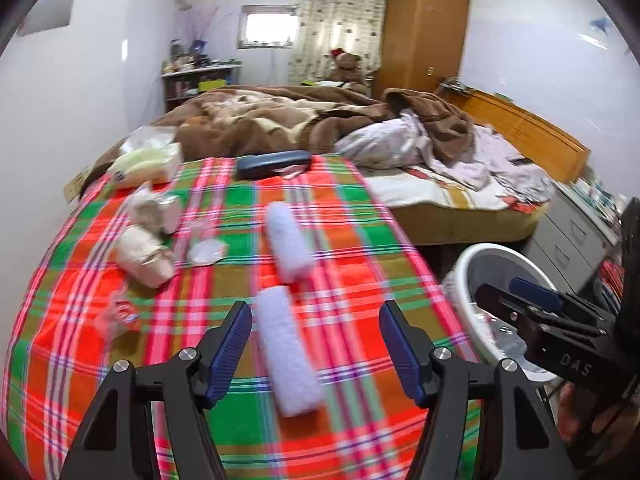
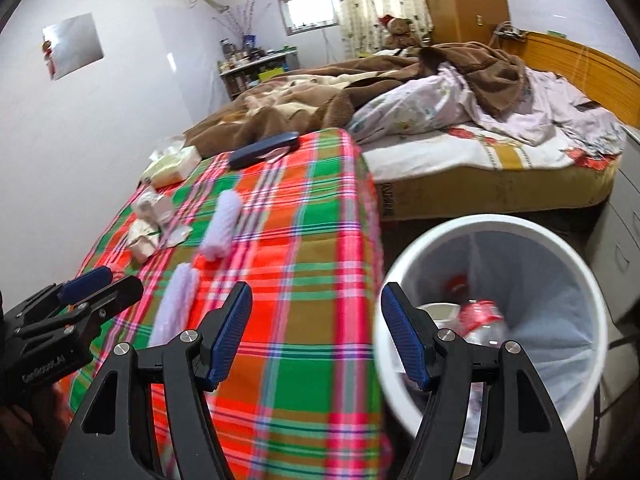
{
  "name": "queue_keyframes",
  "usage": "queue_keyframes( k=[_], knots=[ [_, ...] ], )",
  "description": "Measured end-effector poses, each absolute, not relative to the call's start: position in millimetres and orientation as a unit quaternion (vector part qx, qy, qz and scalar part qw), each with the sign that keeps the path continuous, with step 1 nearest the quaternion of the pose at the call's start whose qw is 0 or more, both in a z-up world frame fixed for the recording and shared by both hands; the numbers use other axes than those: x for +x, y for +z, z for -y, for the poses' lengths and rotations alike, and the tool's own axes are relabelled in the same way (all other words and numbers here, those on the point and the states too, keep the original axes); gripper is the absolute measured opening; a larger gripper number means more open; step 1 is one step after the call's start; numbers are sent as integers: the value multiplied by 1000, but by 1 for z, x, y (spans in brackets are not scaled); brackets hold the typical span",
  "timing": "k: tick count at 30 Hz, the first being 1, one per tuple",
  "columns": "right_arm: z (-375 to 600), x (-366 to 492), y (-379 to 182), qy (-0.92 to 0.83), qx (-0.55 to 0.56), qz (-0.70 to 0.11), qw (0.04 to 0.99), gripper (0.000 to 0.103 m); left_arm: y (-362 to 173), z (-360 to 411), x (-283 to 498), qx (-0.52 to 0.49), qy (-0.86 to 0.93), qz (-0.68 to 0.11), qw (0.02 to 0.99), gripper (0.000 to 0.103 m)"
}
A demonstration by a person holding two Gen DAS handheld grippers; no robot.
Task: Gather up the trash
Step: 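Move both open tools back over the bed toward the cup and foam net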
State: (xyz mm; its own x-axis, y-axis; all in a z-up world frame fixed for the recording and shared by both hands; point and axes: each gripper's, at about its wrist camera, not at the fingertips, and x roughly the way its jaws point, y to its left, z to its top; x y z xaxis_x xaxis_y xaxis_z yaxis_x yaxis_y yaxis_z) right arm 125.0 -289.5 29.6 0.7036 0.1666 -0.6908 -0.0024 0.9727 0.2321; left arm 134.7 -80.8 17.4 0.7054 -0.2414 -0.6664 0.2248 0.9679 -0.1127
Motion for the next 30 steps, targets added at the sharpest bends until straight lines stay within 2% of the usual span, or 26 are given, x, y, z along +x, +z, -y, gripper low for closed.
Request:
queue_keyframes(
  k=[13,30],
  knots=[
    [225,141,17,109,75,-405,905,69,1,-9,149,-34,-41,-372,927,66],
    [162,159,-10,128,41,-448,884,69,-36,-75,183,-43,-17,-415,909,69]
  ],
)
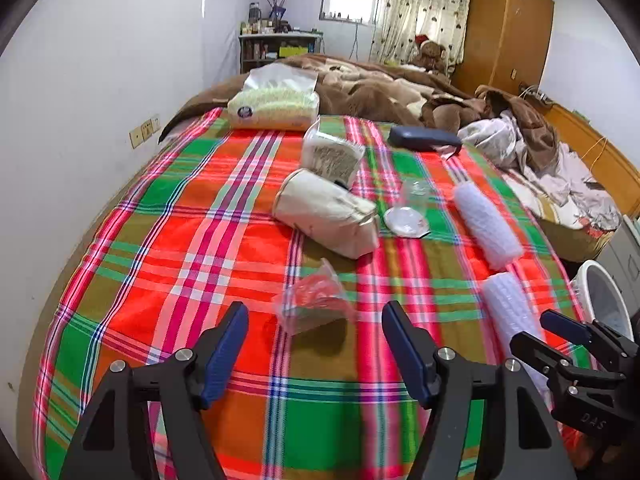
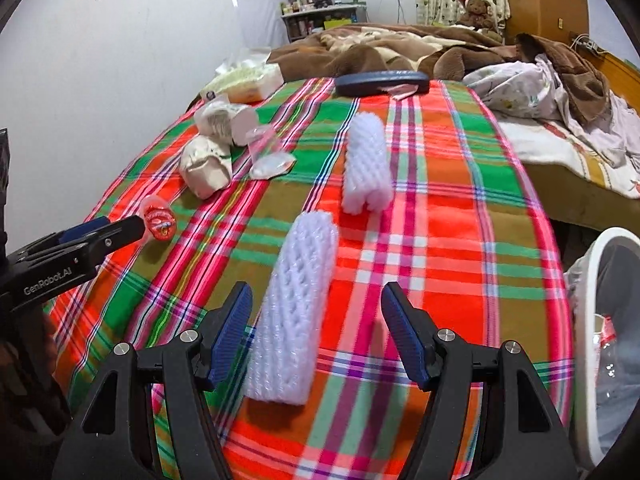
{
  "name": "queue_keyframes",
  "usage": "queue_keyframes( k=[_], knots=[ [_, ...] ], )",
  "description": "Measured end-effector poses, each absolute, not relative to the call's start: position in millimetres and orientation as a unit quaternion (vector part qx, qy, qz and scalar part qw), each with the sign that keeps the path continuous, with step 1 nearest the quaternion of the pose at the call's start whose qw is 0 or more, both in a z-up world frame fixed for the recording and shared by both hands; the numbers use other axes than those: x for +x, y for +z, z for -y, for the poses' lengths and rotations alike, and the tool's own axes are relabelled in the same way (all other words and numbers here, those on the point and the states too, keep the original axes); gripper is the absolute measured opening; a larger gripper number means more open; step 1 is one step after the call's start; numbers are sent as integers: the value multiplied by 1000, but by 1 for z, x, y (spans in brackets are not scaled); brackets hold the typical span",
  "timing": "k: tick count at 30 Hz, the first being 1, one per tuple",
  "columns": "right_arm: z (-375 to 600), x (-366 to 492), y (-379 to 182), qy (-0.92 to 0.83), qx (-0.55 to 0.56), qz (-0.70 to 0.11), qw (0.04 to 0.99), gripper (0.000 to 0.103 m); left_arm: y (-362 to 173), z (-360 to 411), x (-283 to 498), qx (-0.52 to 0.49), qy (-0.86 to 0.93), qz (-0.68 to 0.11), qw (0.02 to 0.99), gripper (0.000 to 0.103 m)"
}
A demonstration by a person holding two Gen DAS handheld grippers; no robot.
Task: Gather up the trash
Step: 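Move both open tools back over the bed toward the cup and foam net, then grasp the clear plastic cup with the left tool while the right tool grasps the white foam net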
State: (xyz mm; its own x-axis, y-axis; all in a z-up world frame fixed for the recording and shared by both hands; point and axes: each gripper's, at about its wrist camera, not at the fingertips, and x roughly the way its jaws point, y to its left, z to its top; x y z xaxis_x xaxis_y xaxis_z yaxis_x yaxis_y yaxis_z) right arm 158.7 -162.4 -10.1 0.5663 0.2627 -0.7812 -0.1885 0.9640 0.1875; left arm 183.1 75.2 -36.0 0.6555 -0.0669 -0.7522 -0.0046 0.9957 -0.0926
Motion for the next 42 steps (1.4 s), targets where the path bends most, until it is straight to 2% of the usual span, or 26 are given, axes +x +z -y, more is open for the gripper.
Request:
queue_keyframes(
  k=[10,12,14,16,17,20,23,42],
  knots=[
    [148,160,-22,107,18,-462,880,68,-53,-83,203,-56,-34,-431,900,69],
    [146,160,-22,109,17,-461,880,60,-57,-83,207,-55,-34,-437,897,69],
    [145,161,-22,104,13,-460,882,47,-59,-84,209,-63,-36,-437,896,69],
    [145,162,-22,104,11,-459,882,41,-60,-85,210,-70,-38,-436,896,69],
    [145,162,-21,106,13,-459,882,36,-60,-86,210,-71,-37,-436,897,67],
    [145,162,-22,107,15,-459,882,29,-60,-87,210,-80,-38,-436,896,56],
    [145,162,-21,109,17,-457,883,28,-59,-86,209,-76,-38,-434,897,52],
    [161,150,2,101,34,-425,899,26,-28,-59,177,-54,-54,-405,911,52]
  ],
)
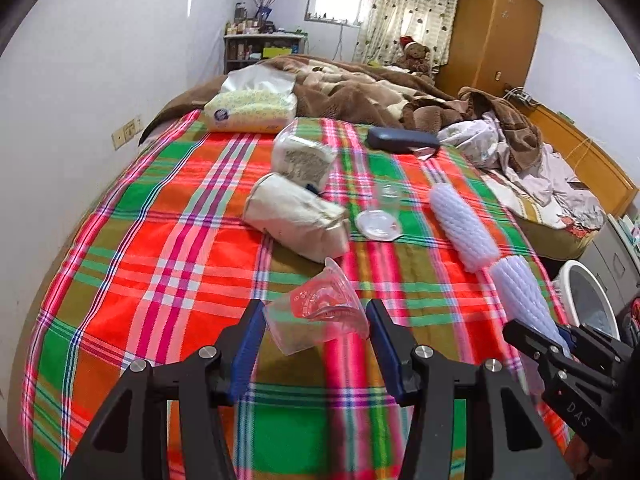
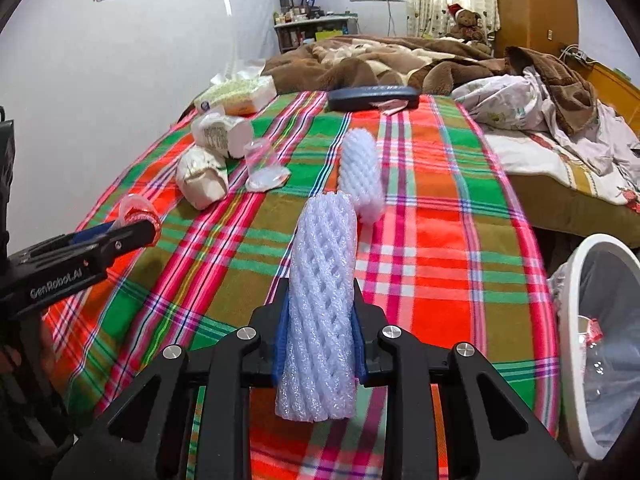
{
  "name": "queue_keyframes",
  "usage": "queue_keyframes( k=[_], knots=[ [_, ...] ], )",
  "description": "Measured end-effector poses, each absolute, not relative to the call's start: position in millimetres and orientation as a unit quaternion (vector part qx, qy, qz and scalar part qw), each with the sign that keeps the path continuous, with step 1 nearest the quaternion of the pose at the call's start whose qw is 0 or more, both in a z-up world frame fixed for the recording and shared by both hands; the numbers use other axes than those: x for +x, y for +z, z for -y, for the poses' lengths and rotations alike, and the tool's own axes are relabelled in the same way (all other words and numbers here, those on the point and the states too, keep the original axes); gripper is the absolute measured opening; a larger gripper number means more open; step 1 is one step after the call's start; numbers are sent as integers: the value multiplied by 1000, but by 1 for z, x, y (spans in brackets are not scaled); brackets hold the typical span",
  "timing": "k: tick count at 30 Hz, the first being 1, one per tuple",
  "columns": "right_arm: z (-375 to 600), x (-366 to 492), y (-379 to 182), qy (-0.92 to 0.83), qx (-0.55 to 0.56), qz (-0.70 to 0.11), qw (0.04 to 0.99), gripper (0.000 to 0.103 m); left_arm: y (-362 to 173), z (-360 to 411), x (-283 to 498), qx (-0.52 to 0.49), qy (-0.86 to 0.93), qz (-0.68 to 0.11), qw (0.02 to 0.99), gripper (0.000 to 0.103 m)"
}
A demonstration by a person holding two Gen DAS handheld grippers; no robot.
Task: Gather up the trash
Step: 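Carry the cup and the foam net over the white bin with both tools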
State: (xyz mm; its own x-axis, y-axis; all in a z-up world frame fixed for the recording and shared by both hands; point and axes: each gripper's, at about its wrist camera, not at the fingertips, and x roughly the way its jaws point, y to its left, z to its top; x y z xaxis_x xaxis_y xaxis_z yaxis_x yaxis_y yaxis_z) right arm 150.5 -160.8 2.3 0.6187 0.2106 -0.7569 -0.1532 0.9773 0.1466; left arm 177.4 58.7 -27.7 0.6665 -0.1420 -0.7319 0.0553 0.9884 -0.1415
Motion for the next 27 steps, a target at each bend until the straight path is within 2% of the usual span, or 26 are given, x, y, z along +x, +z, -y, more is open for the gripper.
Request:
queue_keyframes(
  k=[27],
  knots=[
    [260,118,38,28,89,-362,927,27,25,62,137,4,-153,-356,922,52]
  ],
)
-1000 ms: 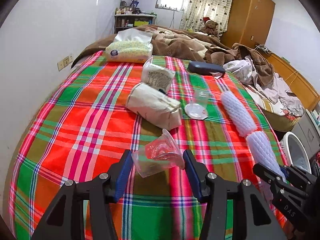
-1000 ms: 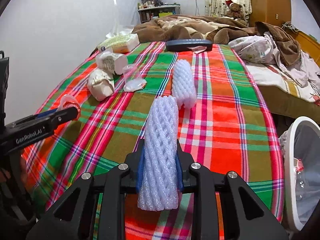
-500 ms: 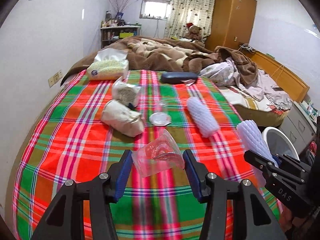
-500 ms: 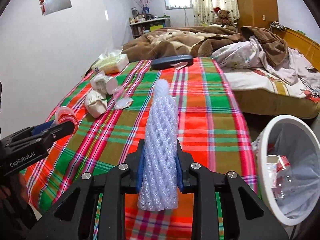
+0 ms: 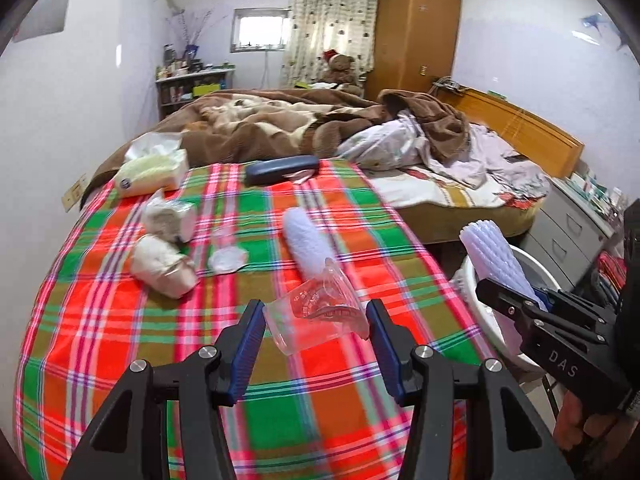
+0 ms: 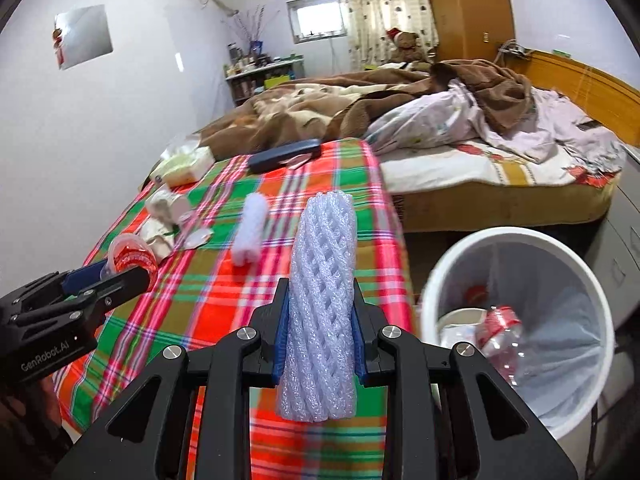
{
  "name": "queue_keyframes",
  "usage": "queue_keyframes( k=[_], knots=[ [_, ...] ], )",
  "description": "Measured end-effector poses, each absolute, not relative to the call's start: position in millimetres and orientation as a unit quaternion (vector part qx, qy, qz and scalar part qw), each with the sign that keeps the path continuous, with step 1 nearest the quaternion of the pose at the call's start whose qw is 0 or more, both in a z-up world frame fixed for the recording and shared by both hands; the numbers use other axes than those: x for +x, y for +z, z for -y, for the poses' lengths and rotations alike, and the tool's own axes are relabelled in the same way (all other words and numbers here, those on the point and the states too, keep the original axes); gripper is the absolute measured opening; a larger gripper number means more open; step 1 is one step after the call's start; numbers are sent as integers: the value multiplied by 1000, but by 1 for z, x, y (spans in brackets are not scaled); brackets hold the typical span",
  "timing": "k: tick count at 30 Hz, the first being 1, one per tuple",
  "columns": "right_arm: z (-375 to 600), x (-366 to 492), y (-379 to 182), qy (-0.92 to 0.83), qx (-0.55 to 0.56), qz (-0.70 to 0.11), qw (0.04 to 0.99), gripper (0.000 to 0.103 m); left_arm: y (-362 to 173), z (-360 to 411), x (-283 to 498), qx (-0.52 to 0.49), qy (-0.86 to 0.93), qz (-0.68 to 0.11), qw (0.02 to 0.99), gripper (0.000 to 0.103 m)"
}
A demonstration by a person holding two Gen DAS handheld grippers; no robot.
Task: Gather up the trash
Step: 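Carry the cup and the foam net over the white bin with both tools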
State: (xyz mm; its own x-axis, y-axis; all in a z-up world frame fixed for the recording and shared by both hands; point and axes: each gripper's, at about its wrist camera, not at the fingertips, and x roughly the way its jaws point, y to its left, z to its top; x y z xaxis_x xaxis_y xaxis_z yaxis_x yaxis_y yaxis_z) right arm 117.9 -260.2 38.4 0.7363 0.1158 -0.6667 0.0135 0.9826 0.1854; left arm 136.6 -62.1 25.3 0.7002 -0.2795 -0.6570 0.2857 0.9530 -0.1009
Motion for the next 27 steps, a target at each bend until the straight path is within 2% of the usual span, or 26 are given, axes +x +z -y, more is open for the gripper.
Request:
queue_keyframes(
  k=[11,27],
  knots=[
    [304,113,40,-19,108,-355,929,27,31,123,134,30,-200,-352,914,52],
    [375,103,27,-105,107,-372,916,27,12,234,146,56,-298,-372,877,52]
  ],
)
